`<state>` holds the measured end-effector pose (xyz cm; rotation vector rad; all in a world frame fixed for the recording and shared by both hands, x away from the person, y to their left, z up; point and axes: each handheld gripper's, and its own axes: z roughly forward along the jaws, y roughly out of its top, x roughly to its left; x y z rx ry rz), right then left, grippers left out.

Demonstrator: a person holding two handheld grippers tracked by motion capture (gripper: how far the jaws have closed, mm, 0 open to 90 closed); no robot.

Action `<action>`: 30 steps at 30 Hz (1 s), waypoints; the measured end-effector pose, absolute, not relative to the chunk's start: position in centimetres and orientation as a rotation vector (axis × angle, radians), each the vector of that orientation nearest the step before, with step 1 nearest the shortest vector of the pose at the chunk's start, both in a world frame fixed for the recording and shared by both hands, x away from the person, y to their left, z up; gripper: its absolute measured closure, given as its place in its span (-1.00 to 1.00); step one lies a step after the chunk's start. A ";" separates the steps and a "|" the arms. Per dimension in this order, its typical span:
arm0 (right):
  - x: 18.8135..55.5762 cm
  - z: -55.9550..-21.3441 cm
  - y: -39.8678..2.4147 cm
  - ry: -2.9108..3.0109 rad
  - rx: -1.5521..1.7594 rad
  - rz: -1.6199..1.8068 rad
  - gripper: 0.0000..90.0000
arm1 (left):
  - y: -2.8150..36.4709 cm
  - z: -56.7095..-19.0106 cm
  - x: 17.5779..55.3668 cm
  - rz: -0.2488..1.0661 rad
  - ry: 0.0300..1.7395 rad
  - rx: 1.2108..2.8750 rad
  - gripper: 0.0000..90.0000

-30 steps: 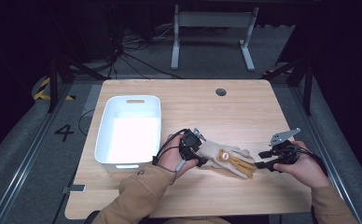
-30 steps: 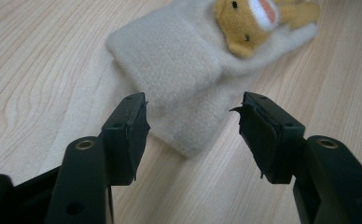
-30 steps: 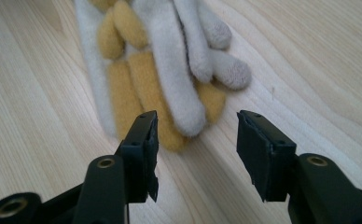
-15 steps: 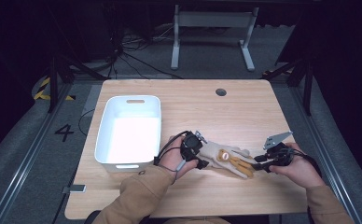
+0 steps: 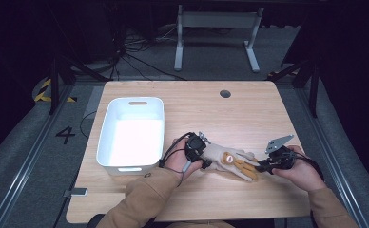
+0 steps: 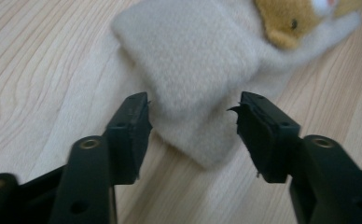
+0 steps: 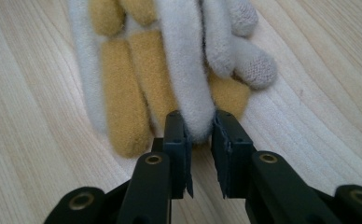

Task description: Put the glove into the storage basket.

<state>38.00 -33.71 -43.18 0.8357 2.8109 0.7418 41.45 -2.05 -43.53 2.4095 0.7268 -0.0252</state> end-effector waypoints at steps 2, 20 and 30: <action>38.0 -43.1 -33.7 2.807 0.837 0.738 0.73 | -2.1 -43.5 41.5 -0.012 0.708 2.418 0.32; 37.7 -41.7 -34.2 2.758 0.859 0.749 0.89 | -2.2 -41.0 39.4 0.111 0.534 2.452 0.92; 37.2 -39.3 -34.7 2.674 0.875 0.786 0.90 | -1.9 -39.7 38.5 0.140 0.509 2.405 0.92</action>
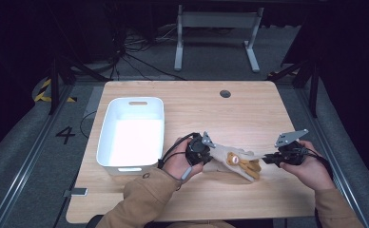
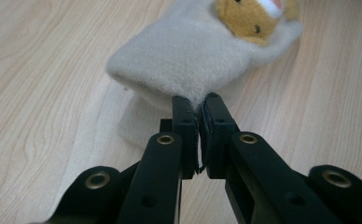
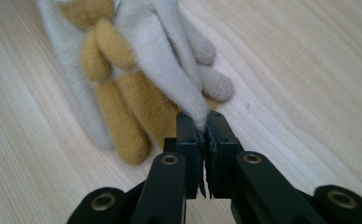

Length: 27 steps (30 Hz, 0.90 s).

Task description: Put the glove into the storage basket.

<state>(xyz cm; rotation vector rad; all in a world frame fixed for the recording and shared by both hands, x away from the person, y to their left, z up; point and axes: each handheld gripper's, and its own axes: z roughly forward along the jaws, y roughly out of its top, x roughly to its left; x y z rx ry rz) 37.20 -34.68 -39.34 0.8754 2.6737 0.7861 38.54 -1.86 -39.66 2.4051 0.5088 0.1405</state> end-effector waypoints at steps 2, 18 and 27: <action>37.1 -38.9 -34.7 2.649 0.875 0.800 0.91 | -1.8 -39.4 38.4 0.142 0.505 2.400 0.92; 38.3 -37.4 -34.4 2.534 0.890 0.872 0.91 | -0.9 -39.6 37.2 0.152 0.523 2.409 0.91; 39.9 -38.9 -33.5 2.551 0.907 0.849 0.91 | -1.2 -41.2 37.1 0.149 0.543 2.449 0.91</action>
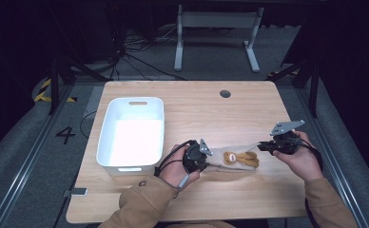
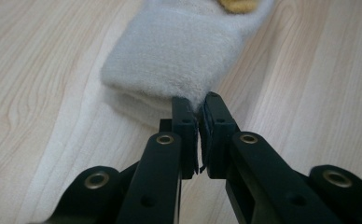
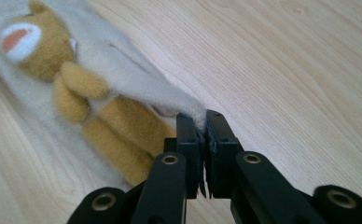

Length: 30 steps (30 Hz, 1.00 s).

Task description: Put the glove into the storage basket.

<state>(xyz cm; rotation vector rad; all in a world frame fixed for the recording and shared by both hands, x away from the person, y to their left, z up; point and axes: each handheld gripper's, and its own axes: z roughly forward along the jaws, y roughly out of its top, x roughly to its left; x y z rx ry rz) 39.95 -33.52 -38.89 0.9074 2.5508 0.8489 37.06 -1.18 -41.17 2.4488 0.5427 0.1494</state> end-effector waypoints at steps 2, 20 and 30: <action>40.2 -39.4 -33.4 2.564 0.915 0.838 0.91 | -1.3 -41.8 37.1 0.152 0.542 2.469 0.91; 41.2 -41.4 -33.5 2.587 0.888 0.736 0.64 | -1.9 -43.4 37.3 0.123 0.561 2.535 0.86; 40.4 -40.1 -34.1 2.618 0.922 0.800 0.98 | -2.0 -43.3 37.3 0.114 0.578 2.542 0.79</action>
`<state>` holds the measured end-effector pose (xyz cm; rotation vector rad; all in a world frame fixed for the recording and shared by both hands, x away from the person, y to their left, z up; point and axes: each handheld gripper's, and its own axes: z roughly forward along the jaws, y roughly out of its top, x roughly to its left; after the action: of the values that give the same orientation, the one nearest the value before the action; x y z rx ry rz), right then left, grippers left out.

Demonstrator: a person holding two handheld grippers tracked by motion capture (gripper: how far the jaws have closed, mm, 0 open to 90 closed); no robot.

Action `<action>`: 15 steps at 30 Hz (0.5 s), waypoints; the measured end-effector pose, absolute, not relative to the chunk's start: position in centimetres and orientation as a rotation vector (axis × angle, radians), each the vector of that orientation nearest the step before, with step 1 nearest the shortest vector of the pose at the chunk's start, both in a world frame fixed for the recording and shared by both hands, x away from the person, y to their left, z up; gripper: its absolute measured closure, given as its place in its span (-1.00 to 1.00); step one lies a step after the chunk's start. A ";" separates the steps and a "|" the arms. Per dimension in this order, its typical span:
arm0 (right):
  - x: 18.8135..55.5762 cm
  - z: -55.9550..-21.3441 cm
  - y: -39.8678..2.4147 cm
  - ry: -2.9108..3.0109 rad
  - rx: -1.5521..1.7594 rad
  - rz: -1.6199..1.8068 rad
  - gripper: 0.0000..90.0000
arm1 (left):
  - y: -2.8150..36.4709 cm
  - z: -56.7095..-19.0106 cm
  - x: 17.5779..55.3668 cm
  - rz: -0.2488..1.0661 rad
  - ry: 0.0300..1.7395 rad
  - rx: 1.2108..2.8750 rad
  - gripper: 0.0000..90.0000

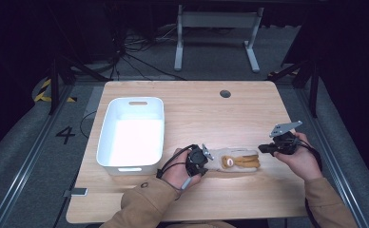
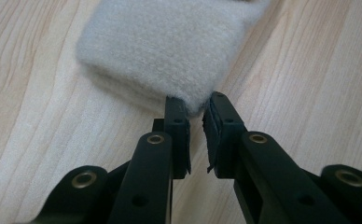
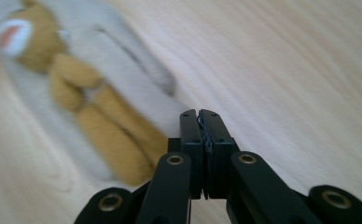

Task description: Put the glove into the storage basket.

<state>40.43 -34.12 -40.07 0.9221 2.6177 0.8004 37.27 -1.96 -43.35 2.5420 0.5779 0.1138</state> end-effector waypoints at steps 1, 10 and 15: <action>40.4 -40.1 -34.1 2.618 0.922 0.800 0.98 | -2.0 -43.3 37.3 0.114 0.578 2.542 0.79; 41.0 -42.0 -31.6 2.619 0.836 0.774 0.96 | -1.9 -43.5 37.5 0.100 0.581 2.540 0.84; 41.2 -42.8 -31.1 2.594 0.827 0.757 0.94 | -1.8 -43.5 37.5 0.092 0.585 2.542 0.85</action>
<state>41.23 -31.07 -42.78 0.8268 2.5944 0.7572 37.52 -1.79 -43.52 2.5416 0.5851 0.0923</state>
